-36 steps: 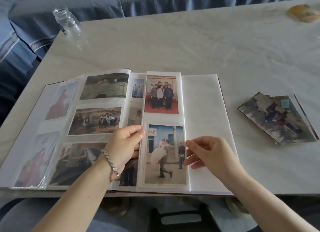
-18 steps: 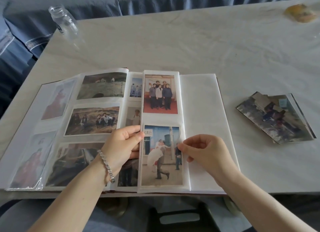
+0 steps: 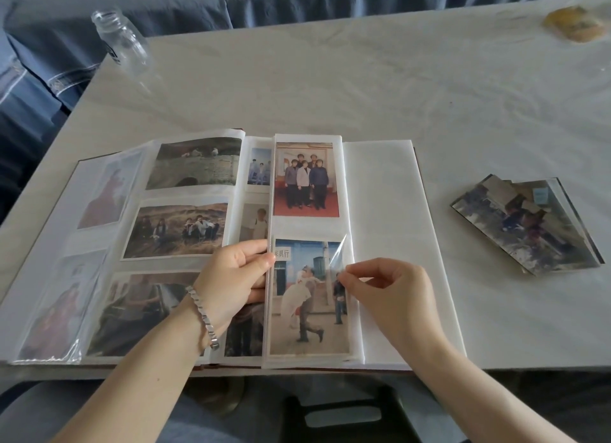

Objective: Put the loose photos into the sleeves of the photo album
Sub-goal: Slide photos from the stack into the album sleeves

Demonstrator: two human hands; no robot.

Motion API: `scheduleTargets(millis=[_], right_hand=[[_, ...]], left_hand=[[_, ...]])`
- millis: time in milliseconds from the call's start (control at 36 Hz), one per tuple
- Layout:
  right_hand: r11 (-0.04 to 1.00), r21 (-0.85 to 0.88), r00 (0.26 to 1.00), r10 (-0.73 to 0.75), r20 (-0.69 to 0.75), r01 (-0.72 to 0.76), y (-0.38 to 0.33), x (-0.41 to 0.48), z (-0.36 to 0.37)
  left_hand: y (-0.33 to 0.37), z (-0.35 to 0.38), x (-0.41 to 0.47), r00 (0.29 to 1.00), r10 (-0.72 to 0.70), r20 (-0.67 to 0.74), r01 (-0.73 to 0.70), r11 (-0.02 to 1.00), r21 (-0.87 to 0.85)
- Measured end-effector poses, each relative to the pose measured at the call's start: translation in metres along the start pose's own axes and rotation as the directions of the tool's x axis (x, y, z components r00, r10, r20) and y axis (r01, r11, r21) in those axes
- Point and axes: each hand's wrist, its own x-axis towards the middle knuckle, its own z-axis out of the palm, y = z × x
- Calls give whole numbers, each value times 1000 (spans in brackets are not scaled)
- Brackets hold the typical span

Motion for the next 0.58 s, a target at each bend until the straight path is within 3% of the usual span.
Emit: scheduleTargets(millis=[278, 417, 500, 583], right_hand=[[999, -21, 999, -35, 33, 36, -3, 1, -3], [980, 144, 985, 120, 121, -137, -9, 8, -11], [990, 39, 977, 124, 173, -133, -9, 11, -15], [990, -141, 992, 4, 126, 14, -4, 11, -17]], left_hand=[[0, 0, -1, 999, 29, -25, -28, 999, 42], [2, 1, -2, 999, 29, -24, -28, 999, 38], [3, 2, -4, 1000, 16, -25, -15, 1000, 16], [4, 1, -5, 999, 21, -30, -21, 1000, 4]])
